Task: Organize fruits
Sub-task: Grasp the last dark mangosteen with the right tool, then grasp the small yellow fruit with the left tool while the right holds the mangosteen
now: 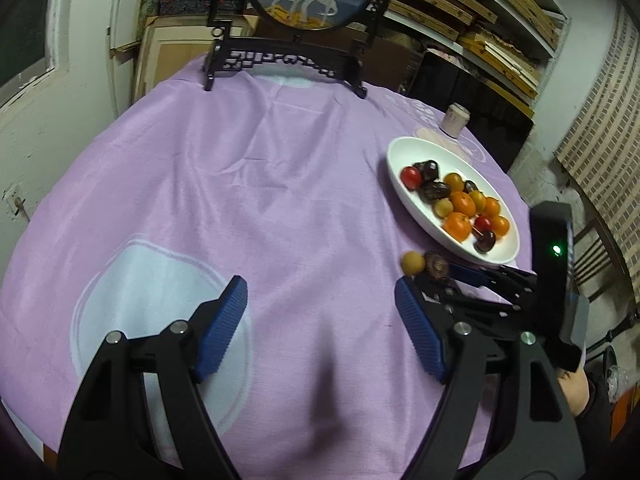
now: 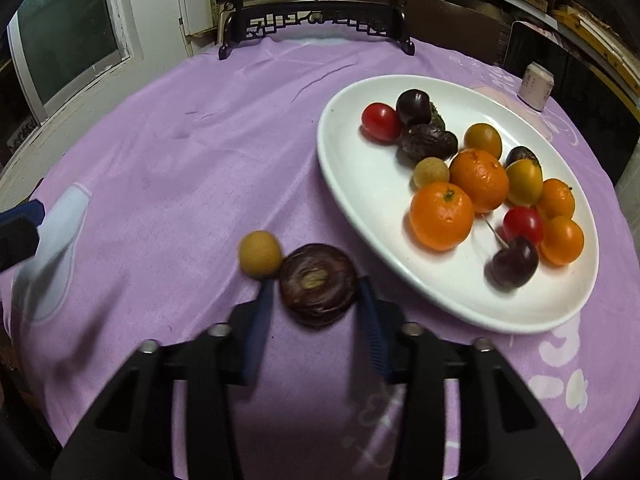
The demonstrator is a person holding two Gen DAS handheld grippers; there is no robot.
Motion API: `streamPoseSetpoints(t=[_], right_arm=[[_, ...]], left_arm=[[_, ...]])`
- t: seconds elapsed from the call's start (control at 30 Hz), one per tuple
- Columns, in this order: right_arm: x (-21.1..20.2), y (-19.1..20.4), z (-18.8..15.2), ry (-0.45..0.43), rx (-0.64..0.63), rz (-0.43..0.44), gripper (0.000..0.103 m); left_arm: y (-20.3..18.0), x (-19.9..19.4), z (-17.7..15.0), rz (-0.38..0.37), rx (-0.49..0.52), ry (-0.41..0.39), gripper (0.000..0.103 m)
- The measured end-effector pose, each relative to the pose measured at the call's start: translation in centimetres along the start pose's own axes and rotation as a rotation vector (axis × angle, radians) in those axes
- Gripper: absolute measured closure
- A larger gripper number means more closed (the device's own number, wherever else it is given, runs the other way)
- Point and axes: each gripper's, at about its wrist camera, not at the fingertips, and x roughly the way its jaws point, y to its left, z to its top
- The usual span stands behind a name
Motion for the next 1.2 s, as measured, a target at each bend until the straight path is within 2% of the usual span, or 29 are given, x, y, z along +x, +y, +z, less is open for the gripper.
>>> streamPoseSetpoints(t=[0.17, 0.33, 0.43, 0.6, 0.67, 0.77, 0.9, 0.97, 1.03, 1.1, 1.2], right_arm=[[-1.4, -1.2, -1.1, 0.007, 0.058, 0.048, 0.064], [-4.6, -3.7, -4.5, -0.019, 0.113, 0.072, 0.064], [-5.8, -6.0, -6.5, -0.022, 0.176, 0.076, 0.064], [-7.5, -9.7, -8.6, -0.047, 0.266, 0.084, 0.064], [-8.1, -10.7, -9.1, -0.060, 0.289, 0.084, 0.064], [-8.8, -11.7, -9.6, -0.078, 0.314, 0.097, 0.064], [-9.1, -12.0, -9.8, -0.088, 0.325, 0.122, 0.064], [-9.0, -11.9, -9.7, -0.092, 0.323, 0.133, 0.064], [-9.0, -11.8, -9.5, -0.093, 0.323, 0.142, 0.064], [-8.9, -11.7, -9.4, -0.091, 0.321, 0.146, 0.064], [-8.7, -11.4, -9.1, -0.085, 0.316, 0.145, 0.064]], left_arm=[[-2.2, 0.3, 0.0, -0.004, 0.062, 0.010, 0.025], [-6.6, 1.7, -0.6, -0.007, 0.196, 0.052, 0.025], [-9.7, 3.7, -0.8, -0.005, 0.265, 0.077, 0.024], [-14.1, 8.2, -0.2, 0.048, 0.377, 0.100, 0.024], [-14.7, 10.4, 0.0, 0.082, 0.388, 0.145, 0.024], [-15.0, 12.3, 0.3, 0.126, 0.399, 0.166, 0.024], [-14.4, 13.5, 0.5, 0.137, 0.386, 0.184, 0.026], [-13.8, 14.2, 0.5, 0.116, 0.357, 0.208, 0.033], [-13.6, 13.9, 0.6, 0.121, 0.350, 0.189, 0.048], [-13.5, 13.7, 0.6, 0.122, 0.358, 0.179, 0.078], [-13.1, 13.6, 0.7, 0.091, 0.332, 0.183, 0.078]])
